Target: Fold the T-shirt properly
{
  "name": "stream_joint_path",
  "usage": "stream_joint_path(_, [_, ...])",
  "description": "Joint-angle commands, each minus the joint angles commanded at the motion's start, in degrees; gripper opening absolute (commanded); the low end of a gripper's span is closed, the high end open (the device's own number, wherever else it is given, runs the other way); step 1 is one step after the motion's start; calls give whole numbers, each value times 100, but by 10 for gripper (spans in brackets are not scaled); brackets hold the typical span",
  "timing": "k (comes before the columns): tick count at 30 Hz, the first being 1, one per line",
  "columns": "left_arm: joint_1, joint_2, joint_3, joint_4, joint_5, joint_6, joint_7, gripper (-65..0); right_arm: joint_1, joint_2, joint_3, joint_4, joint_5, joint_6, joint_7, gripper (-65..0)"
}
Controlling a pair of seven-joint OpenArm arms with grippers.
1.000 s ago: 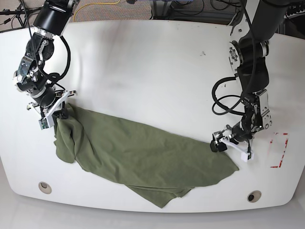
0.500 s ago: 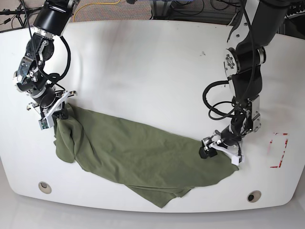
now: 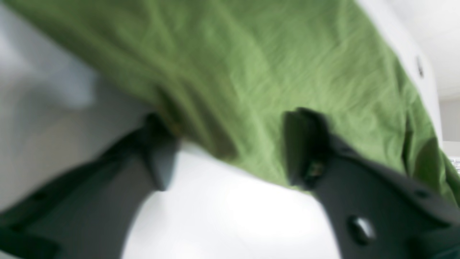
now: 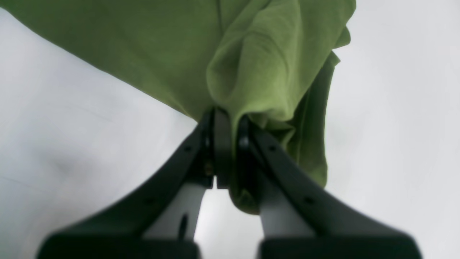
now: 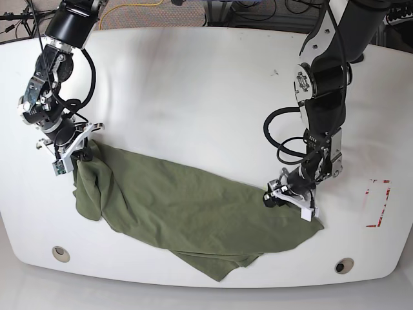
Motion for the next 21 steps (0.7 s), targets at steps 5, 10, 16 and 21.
stream_joint_path(5, [0, 0, 0, 0, 0, 9, -9, -650, -9, 0, 0, 0, 0, 0, 0, -650])
stream_joint_path(10, [0, 0, -18, 18, -9, 9, -9, -650, -18, 0, 0, 9, 0, 0, 0, -650])
stream_joint_path(16, [114, -35, -316, 721, 0, 9, 299, -650, -35, 0, 18, 18, 0, 0, -26, -650])
stream_joint_path(21, [492, -44, -466, 1846, 0, 9, 1037, -650, -53, 0, 18, 18, 0, 0, -35, -650])
